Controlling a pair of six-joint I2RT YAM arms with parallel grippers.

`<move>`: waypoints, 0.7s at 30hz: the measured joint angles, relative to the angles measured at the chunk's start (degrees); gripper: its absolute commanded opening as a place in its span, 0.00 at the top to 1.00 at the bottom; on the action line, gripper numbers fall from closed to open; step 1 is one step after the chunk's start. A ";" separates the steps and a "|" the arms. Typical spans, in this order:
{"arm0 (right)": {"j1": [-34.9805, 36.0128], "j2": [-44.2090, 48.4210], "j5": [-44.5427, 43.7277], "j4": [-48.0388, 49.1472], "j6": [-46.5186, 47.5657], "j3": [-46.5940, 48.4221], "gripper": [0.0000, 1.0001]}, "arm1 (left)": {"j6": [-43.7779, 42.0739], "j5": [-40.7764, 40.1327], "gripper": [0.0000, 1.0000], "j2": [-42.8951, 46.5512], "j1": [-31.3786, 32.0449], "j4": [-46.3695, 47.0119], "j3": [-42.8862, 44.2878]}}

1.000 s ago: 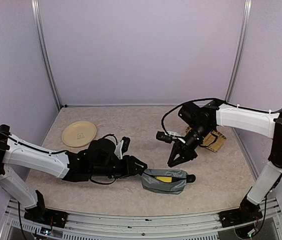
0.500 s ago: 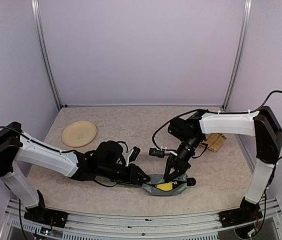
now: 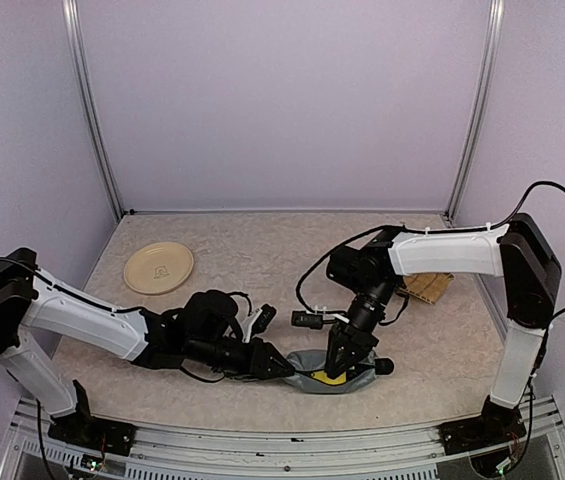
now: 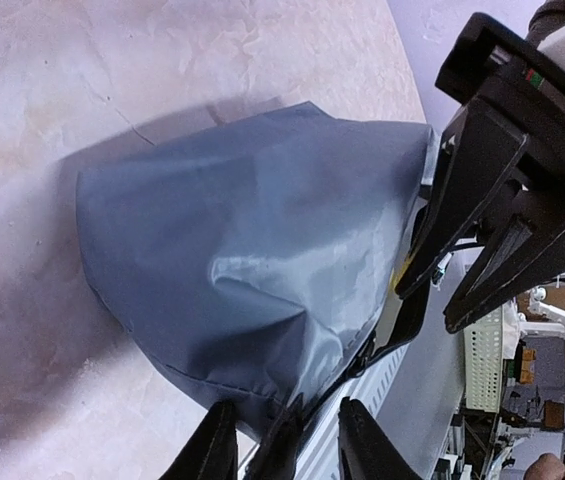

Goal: Sort the hair-cutting tools
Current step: Hold the kit bag at the center of the board.

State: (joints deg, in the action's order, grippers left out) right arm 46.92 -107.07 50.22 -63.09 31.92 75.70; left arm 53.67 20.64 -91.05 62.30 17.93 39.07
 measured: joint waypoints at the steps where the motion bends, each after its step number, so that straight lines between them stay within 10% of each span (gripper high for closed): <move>1: 0.11 0.00 -0.07 -0.20 0.00 0.20 0.73 | -0.04 0.35 0.73 0.00 0.17 0.00 -0.13; 21: 0.48 -4.52 -1.16 -2.16 -1.92 4.50 0.64 | 0.22 1.81 0.96 -2.40 1.88 7.41 -0.98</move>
State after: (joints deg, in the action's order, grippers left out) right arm 47.40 -111.59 49.06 -65.25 30.00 80.20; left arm 53.89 22.46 -93.45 64.18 25.34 38.09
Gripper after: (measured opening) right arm 0.350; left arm 0.039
